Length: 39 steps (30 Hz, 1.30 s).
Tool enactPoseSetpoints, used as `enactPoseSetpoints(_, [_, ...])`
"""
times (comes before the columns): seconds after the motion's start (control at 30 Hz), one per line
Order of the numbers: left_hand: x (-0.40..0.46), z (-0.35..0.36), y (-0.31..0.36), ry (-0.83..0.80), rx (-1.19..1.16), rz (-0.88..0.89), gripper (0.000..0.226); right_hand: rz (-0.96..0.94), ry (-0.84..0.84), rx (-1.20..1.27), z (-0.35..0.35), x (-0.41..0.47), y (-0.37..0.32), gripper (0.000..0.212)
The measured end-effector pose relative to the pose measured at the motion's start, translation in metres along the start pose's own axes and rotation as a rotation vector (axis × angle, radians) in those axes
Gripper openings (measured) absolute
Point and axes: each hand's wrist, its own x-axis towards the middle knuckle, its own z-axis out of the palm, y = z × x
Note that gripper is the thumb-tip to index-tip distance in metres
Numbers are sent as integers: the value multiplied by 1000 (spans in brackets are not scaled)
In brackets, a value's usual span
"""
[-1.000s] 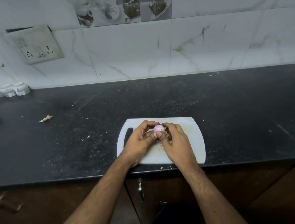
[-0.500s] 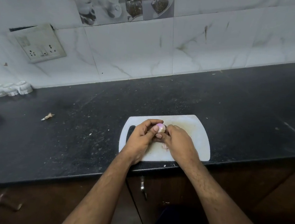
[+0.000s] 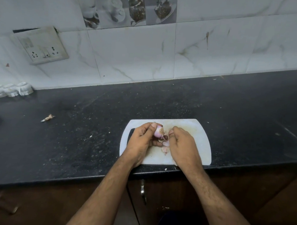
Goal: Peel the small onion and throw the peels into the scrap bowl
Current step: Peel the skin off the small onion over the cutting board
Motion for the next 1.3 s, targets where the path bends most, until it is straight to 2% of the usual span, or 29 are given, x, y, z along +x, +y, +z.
enactPoseSetpoints(0.07, [0, 1, 1, 10, 3, -7, 37, 4, 74, 75, 0, 1, 4, 34])
enactPoseSetpoints(0.17, [1, 2, 1, 49, 35, -3, 47, -33, 72, 107, -1, 2, 4, 14])
enactPoseSetpoints(0.3, [3, 0, -5, 54, 179, 36, 64, -34, 25, 142, -3, 0, 3, 29])
enactPoseSetpoints(0.5, [-1, 2, -5, 35, 213, 43, 44, 19, 5, 140, -4, -1, 2, 15])
enactPoseSetpoints(0.67, [-2, -1, -2, -35, 158, 42, 34, -74, -72, 108, -9, 0, 3, 19])
enactPoseSetpoints(0.77, [-3, 0, 0, -45, 144, 57, 36, -100, -86, 161, -11, 2, 4, 16])
enactPoseSetpoints(0.9, [-5, 2, 1, -37, 149, 63, 39, 17, 29, 391, -15, 3, 8, 19])
enactPoseSetpoints(0.97, [-5, 1, 1, -13, 145, 76, 36, 61, 85, 387, -15, 5, 12, 10])
enactPoseSetpoints(1.03, [-5, 1, 2, 11, 155, 75, 34, 72, 86, 318, -13, 6, 13, 20])
enactPoseSetpoints(1.1, [-5, 3, 2, 26, 154, 47, 33, 25, 51, 260, -11, 5, 10, 29])
enactPoseSetpoints(1.17, [-5, 4, 2, 39, 143, 17, 36, -67, 16, 283, -12, 1, 5, 29])
enactPoseSetpoints(1.3, [-4, 4, 2, -5, 224, 3, 54, -127, -35, 357, -14, -4, 3, 26])
